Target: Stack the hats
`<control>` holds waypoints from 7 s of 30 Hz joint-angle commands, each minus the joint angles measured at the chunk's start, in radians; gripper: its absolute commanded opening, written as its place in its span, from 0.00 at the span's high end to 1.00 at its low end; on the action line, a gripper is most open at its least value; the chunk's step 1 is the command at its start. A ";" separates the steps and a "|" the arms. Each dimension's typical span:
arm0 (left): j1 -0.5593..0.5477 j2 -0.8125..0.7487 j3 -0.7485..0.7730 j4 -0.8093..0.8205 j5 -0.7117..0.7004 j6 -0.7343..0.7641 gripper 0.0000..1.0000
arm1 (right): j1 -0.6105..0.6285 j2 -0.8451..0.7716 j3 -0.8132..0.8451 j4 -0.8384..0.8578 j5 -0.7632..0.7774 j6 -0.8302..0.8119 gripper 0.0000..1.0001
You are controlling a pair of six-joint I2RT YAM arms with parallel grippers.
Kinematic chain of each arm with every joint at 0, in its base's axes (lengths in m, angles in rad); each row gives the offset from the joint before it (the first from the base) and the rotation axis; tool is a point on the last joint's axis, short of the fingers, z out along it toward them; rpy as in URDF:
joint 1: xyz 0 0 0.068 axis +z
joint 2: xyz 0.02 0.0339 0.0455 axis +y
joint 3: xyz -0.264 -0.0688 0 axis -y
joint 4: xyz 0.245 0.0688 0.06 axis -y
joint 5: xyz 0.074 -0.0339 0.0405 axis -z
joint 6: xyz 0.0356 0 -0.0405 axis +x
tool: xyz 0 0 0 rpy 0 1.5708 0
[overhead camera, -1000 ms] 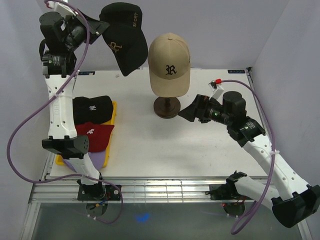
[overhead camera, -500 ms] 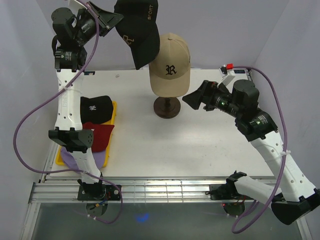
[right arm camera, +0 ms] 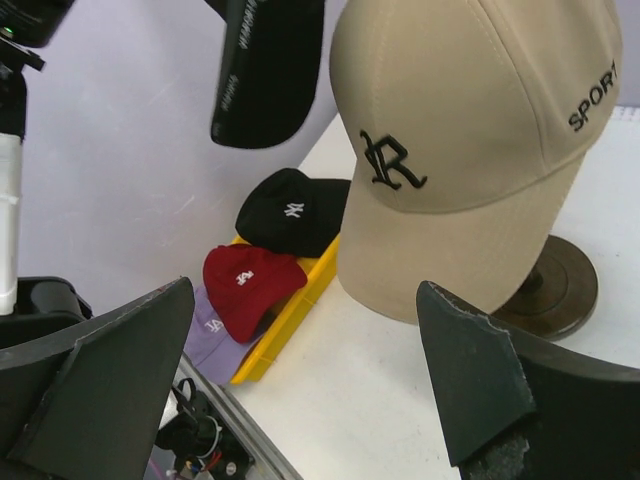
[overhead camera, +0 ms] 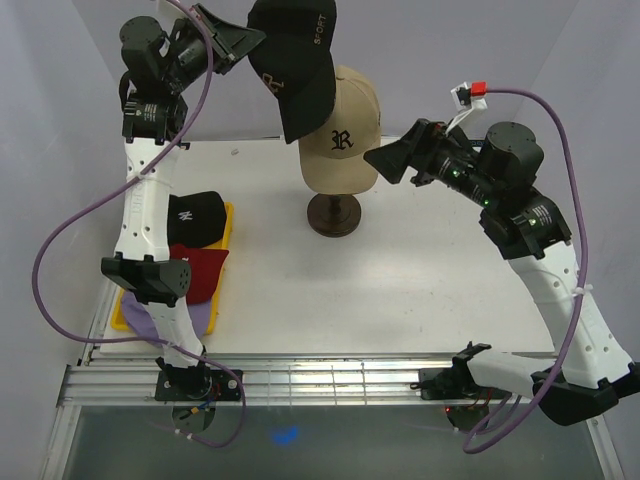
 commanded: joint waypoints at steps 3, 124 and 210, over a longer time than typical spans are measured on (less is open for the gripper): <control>-0.050 -0.049 -0.021 0.029 -0.030 0.017 1.00 | 0.004 0.060 0.116 0.071 -0.060 0.023 0.03; -0.490 -0.365 -0.522 -0.431 -1.201 0.623 0.02 | -0.021 0.264 0.324 0.456 -0.185 0.376 0.92; -0.854 -0.356 -0.171 -0.350 -1.365 0.466 0.07 | -0.119 0.163 -0.697 1.429 -0.068 1.226 0.92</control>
